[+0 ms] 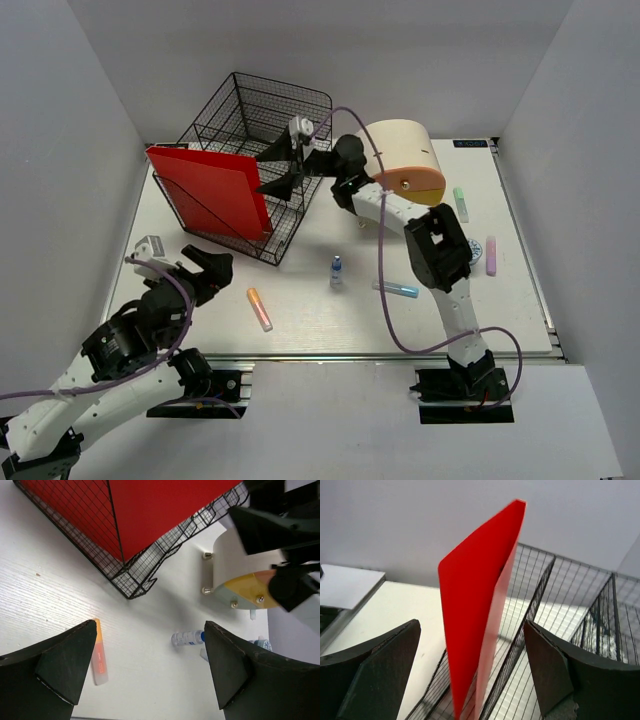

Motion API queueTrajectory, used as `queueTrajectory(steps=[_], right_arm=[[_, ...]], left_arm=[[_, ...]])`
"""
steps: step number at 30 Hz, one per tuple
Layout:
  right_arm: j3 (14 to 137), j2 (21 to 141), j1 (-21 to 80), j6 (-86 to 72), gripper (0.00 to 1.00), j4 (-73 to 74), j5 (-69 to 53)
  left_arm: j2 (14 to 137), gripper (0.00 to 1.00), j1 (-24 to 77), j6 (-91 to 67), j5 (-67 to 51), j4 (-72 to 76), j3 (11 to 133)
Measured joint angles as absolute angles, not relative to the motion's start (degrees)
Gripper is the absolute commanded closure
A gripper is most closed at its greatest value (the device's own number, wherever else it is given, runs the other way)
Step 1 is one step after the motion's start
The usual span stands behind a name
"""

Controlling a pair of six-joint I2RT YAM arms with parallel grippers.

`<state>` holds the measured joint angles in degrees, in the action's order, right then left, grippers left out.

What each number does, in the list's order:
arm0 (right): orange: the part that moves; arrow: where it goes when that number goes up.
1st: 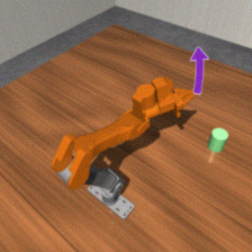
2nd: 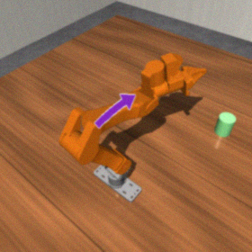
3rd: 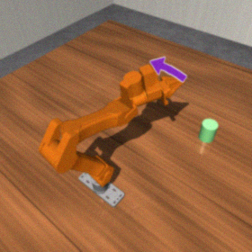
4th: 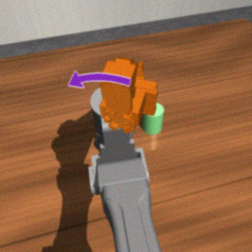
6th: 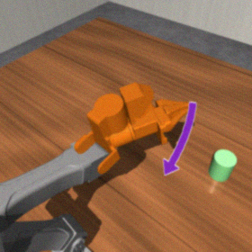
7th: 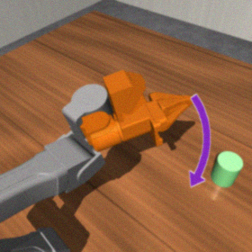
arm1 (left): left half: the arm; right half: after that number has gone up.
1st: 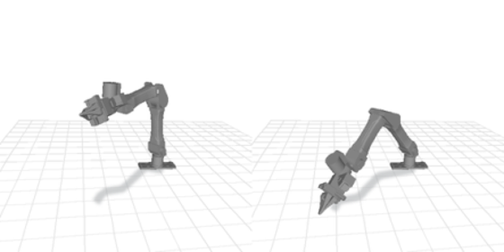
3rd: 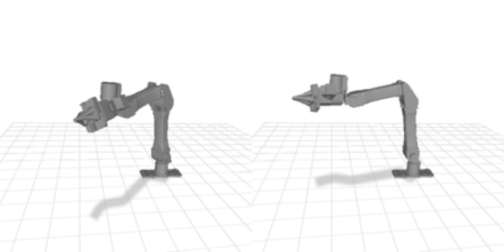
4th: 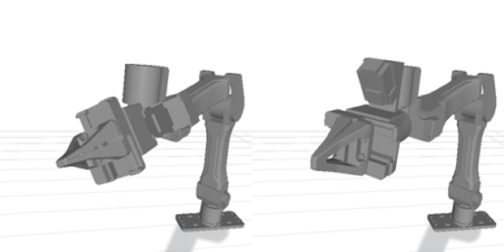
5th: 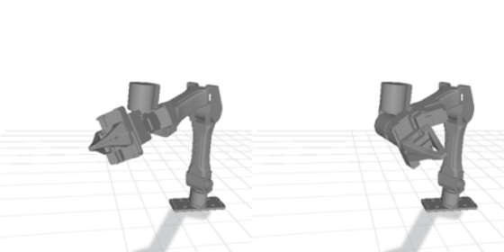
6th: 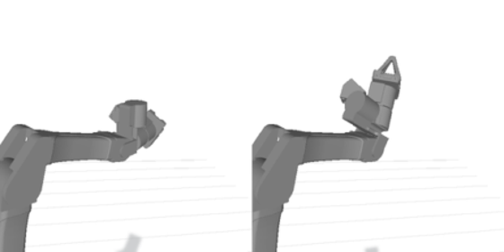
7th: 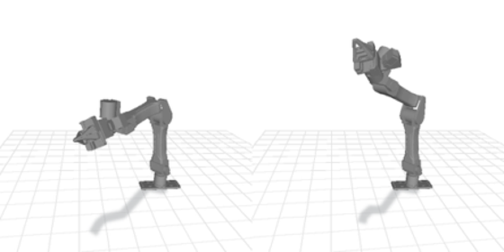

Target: Organize the desk

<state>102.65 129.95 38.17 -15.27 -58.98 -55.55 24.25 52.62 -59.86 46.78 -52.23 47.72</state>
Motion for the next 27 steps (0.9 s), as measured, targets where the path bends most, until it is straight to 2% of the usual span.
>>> queueTrajectory(steps=[8,12,13,14,15,16,17,19,21,22,23,25,27], right_arm=[[105.1,115.79,37.63,5.19,0.11,-16.38,-49.6],[101.58,104.36,37.5,12.05,0.11,-1.02,-41.06],[101.36,101.41,37.15,12.56,0.16,3.07,-38.35],[101.51,98.85,36.67,12.99,0.47,6.44,-36.23],[101.89,96.73,35.92,13.28,0.71,9.87,-34.76],[102.98,94.7,34.68,12.67,0.86,14.28,-33.69],[104.71,93.43,33.26,11.84,1.0,18.5,-32.84],[107.48,91.77,29.98,10.2,1.0,25.34,-31.79],[107.31,89.62,26.7,8.78,0.94,30.39,-31.16],[105.56,87.92,25.04,8.01,0.75,32.05,-30.7],[102.78,85.91,23.7,7.31,0.67,33.63,-30.13],[96.44,81.93,21.63,6.59,0.55,36.38,-29.47],[90.91,79.29,19.84,5.85,0.51,38.57,-29.15]], left_arm=[[31.48,0.04,52.62,-57.78,40.88,-49.52,47.9],[37.06,0.13,52.6,-55.55,36.91,-47.11,48.9],[38.54,0.2,52.58,-54.87,35.81,-46.19,48.95],[39.83,0.25,52.58,-54.33,34.74,-45.39,48.97],[40.91,0.32,52.58,-53.82,33.78,-44.66,48.97],[42.09,0.46,52.58,-53.21,32.73,-43.9,48.97],[42.92,0.51,52.51,-52.86,31.86,-43.24,48.97],[43.59,0.61,52.23,-52.16,30.55,-41.65,48.64],[43.44,0.58,52.18,-51.53,29.74,-40.21,47.77],[43.27,0.37,52.18,-51.29,29.32,-39.59,47.18],[43.18,0.26,52.16,-50.76,28.97,-39.11,46.5],[42.96,0.15,52.07,-50.76,28.03,-37.93,44.69],[42.92,0.14,52.01,-50.78,27.14,-37.63,43.18]])
